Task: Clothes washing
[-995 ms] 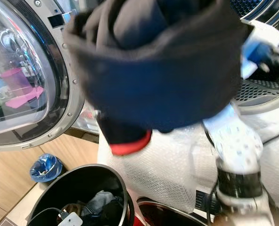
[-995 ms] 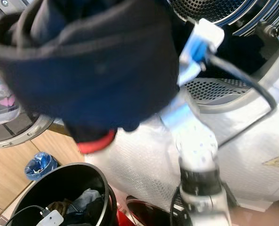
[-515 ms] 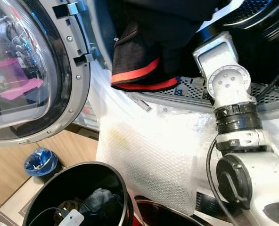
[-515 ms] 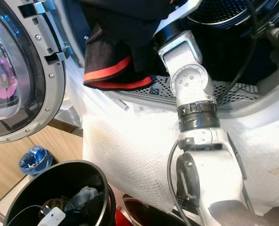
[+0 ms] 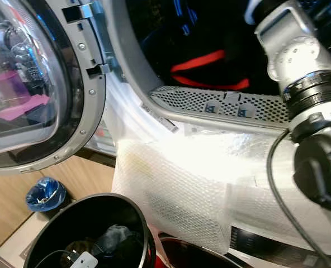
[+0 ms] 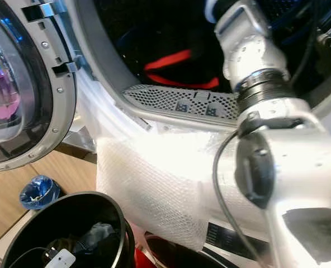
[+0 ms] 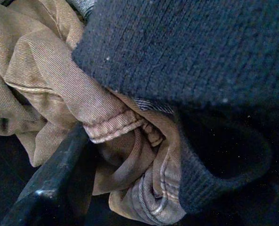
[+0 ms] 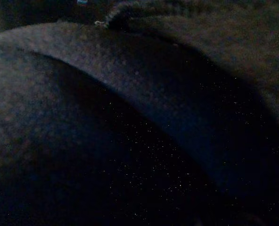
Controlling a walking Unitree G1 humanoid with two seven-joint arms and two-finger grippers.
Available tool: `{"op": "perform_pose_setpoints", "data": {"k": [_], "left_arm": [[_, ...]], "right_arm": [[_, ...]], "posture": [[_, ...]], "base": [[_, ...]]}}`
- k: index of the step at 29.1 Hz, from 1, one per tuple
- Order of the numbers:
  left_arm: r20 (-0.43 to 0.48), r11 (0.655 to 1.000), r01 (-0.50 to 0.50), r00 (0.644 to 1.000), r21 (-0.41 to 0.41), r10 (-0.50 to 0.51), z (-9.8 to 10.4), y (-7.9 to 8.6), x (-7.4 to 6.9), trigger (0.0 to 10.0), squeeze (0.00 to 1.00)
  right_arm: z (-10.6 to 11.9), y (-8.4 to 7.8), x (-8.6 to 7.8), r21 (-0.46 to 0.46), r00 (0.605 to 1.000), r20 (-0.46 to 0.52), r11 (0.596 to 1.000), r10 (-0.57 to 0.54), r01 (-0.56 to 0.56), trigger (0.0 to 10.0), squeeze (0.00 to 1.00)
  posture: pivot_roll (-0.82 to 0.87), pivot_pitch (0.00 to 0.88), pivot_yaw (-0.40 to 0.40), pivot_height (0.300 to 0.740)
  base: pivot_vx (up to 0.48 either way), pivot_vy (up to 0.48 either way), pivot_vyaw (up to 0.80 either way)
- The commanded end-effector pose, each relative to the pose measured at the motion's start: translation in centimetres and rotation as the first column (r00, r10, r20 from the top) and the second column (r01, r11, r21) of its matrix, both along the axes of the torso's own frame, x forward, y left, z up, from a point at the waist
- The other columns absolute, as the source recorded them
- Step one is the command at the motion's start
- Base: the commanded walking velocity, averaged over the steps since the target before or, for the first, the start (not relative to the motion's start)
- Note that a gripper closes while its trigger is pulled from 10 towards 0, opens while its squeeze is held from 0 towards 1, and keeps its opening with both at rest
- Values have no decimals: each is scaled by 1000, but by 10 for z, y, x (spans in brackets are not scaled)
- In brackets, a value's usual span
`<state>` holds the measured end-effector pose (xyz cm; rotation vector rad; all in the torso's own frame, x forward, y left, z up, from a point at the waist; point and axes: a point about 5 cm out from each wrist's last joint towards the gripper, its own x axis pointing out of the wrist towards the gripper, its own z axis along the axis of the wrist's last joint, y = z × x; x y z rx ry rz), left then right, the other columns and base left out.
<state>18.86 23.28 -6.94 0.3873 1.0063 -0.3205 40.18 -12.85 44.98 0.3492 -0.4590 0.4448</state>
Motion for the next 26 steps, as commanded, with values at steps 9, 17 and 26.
{"op": "perform_pose_setpoints", "data": {"k": [9,17,26], "left_arm": [[-56,999,-34,998,-14,33,-15,-4,-30,10000,0],[-49,999,-51,998,-6,51,-17,-4,-35,10000,0],[-48,999,-47,998,-7,47,-17,-4,-36,10000,0]], "right_arm": [[38,-33,-13,40,887,-47,886,-460,462,0,0],[23,-12,-5,1,875,-113,881,-471,474,10000,0],[-6,6,7,-140,877,-158,890,-454,435,10000,1000]], "posture": [[-11,0,90,740],[16,10,79,740],[27,24,89,740]], "base": [[0,0,0],[0,0,0],[0,0,0]]}}
